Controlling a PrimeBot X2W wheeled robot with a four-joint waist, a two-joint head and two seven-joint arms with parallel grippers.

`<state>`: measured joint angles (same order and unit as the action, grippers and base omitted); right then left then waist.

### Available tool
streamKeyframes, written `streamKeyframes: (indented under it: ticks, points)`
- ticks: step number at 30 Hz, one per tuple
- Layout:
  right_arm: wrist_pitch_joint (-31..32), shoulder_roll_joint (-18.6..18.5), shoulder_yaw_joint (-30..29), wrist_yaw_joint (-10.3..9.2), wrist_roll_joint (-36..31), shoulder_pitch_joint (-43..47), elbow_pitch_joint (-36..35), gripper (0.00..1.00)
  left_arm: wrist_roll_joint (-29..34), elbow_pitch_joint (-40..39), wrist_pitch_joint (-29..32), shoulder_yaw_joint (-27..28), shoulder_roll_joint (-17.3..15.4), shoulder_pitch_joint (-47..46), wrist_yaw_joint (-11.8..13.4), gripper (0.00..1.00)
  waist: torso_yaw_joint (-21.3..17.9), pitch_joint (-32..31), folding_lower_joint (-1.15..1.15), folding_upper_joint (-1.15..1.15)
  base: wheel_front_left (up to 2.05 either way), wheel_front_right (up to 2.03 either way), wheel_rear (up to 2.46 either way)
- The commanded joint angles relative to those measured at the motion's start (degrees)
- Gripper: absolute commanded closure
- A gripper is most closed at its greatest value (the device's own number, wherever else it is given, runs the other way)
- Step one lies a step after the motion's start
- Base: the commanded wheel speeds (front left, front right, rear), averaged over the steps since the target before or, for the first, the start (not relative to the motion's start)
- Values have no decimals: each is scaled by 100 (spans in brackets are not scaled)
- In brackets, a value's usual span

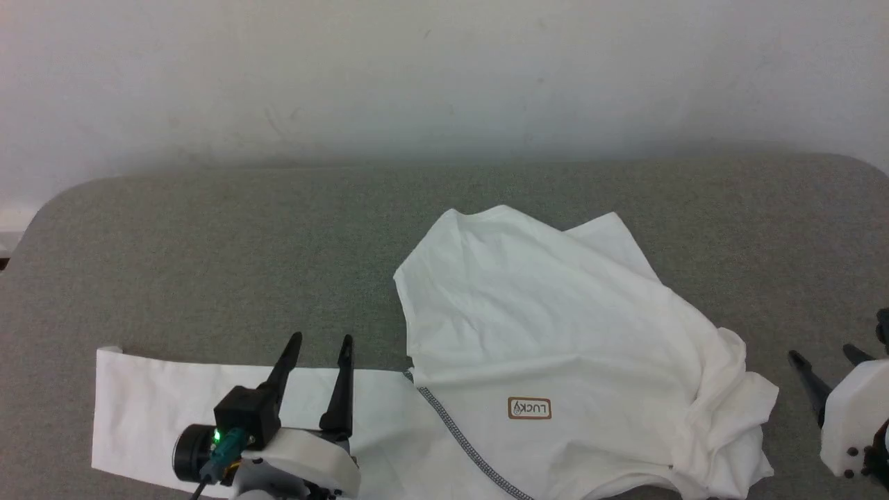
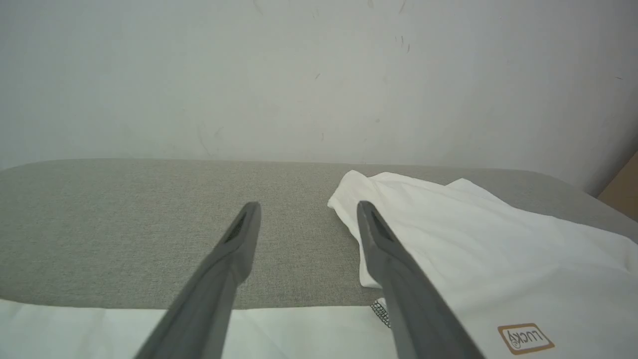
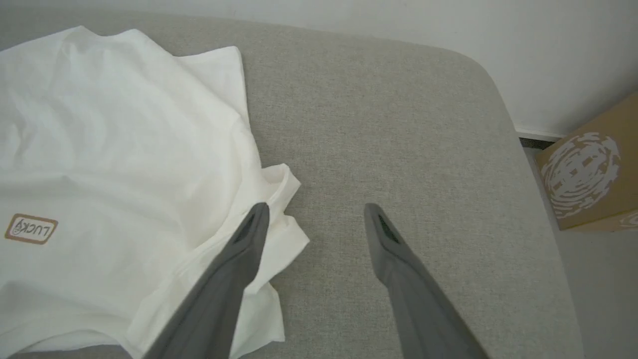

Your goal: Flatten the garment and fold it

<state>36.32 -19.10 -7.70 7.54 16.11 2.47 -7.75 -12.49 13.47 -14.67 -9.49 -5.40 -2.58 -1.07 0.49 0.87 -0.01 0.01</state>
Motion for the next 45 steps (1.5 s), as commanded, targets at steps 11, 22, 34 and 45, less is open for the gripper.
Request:
streamKeyframes:
  ticks: [11, 22, 34, 45]
  points:
    - [468, -97, 120, -5, 175, -1436, 2046, 0, 135, 54, -33, -52, -12, -321, -83, 0, 435, 556, 1, -1, 0, 0, 0]
    - [457, -334, 720, -5, 117, -1767, 3348, 0, 136, 99, -33, -93, 17, -441, -102, 0, 677, 762, 1, -1, 0, 0, 0]
    - [-728, -525, 557, -5, -102, -1948, 3474, 100, 95, 225, -33, -15, 42, -346, -98, 0, 399, 402, 1, -1, 0, 0, 0]
    - [-961, -512, -948, -5, -1249, -1871, 1692, 100, 97, 154, -33, -23, 98, -265, -133, 0, 246, 350, 1, -1, 0, 0, 0]
